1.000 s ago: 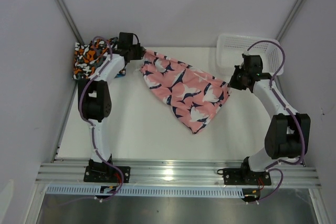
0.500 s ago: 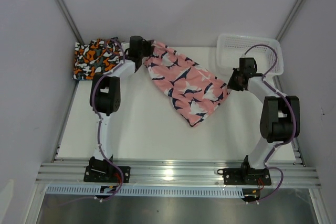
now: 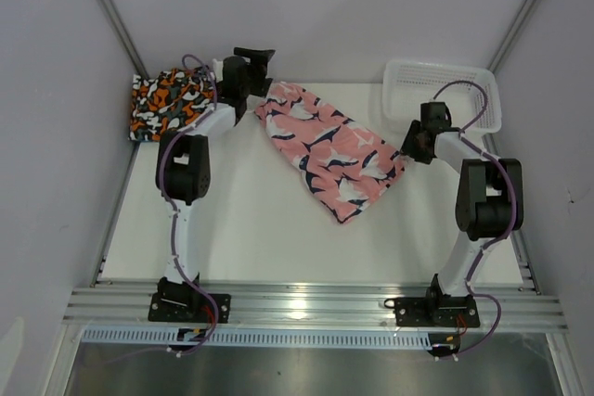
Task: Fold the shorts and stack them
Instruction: Fold the shorts
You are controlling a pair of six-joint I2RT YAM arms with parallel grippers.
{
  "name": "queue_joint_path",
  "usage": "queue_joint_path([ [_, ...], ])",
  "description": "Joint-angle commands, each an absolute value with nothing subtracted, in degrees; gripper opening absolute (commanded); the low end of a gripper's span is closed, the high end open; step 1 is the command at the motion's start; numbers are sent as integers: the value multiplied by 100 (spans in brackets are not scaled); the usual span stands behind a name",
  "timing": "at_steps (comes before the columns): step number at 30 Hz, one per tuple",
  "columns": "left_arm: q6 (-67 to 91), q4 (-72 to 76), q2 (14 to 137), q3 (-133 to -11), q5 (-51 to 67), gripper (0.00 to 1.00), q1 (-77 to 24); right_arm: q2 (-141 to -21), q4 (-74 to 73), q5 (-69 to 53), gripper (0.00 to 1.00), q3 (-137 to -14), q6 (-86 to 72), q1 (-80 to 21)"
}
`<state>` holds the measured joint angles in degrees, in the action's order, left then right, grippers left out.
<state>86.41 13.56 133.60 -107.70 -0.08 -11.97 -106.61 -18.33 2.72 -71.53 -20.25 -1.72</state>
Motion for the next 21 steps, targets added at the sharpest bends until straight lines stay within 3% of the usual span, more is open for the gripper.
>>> queue_joint_path([
  [1, 7604, 1276, 12174, -10478, 438, 99, -871, -10723, -1959, 554, 55, -7576, -2021, -123],
  [4, 6954, 872, 11550, -9793, 606, 99, -730, -10223, -2030, 536, 71, -7480, -2039, -184],
  [10, 5828, -382, 11004, -9431, 888, 99, -668, -9273, -2461, -261, 83, -7252, -2091, -492],
  [15, 5213, -423, 11065, -9089, 1265, 99, -668, -8502, -2005, -1142, 85, -6139, -2556, -545],
  [21, 4826, -96, 11451, -8833, 1871, 99, -668, -7884, -1126, -1406, 78, -5265, -3128, -878],
])
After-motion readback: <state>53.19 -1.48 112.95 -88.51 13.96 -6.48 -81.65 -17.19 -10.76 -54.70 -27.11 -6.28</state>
